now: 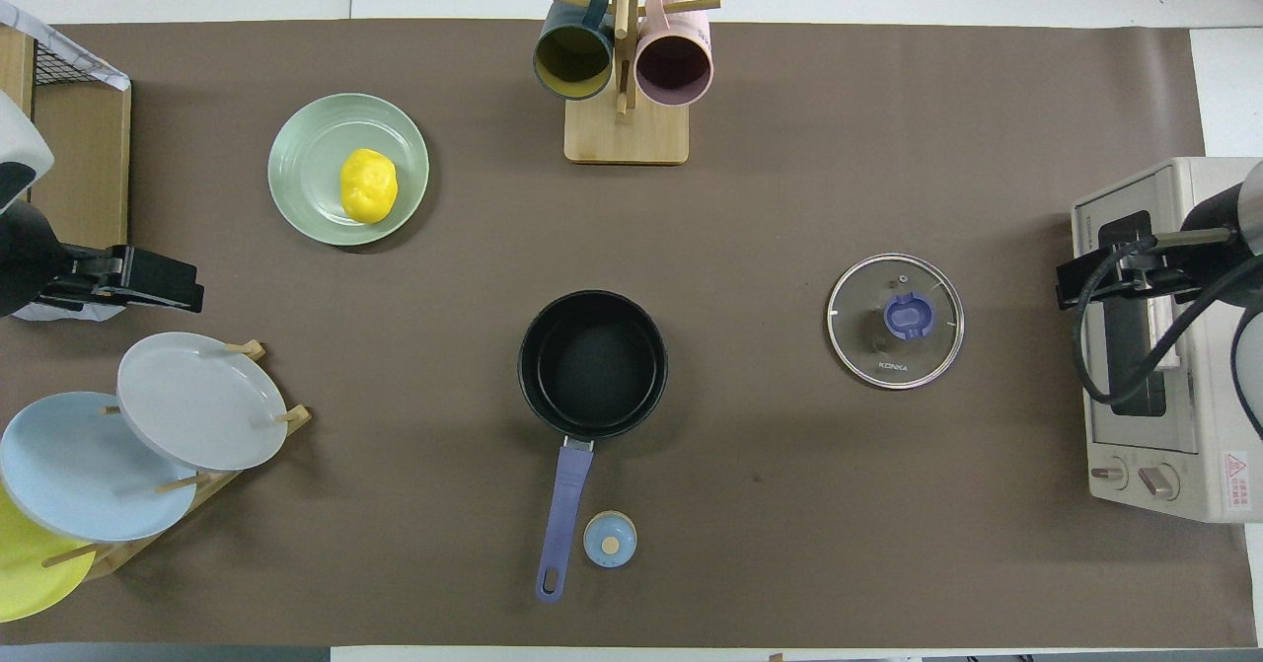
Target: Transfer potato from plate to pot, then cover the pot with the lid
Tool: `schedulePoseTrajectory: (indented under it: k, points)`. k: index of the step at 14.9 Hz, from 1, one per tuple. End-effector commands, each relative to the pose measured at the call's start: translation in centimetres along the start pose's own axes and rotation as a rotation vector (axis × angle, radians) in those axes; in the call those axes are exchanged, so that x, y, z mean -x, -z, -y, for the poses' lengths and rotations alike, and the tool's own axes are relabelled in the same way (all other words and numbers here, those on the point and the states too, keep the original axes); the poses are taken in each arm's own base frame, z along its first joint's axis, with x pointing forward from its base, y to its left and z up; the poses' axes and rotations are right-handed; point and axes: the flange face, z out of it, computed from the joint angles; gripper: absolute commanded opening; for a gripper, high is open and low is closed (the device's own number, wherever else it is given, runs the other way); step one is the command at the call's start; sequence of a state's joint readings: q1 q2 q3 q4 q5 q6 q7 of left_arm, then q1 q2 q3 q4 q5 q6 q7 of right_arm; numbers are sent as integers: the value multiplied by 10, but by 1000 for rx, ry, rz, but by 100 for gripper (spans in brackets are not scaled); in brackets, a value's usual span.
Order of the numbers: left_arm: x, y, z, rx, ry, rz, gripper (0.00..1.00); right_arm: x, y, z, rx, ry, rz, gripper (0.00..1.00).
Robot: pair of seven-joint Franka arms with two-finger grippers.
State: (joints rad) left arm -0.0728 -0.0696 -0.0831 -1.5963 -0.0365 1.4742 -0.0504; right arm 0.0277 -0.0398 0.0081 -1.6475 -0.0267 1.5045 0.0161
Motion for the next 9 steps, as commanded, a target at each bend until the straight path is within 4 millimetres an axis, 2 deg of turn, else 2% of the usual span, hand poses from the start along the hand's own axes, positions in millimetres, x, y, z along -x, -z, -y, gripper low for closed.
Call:
schedulePoseTrajectory:
  k: [1, 7, 9]
  points:
    - [4, 5, -3, -4, 6, 12, 100, 5, 1, -1, -11, -19, -14, 100]
    - [1, 7, 1, 9, 18, -9, 100, 4, 2, 2, -11, -11, -23, 100]
    - [1, 7, 3, 9, 20, -8, 100, -2, 3, 4, -10, 8, -71, 100]
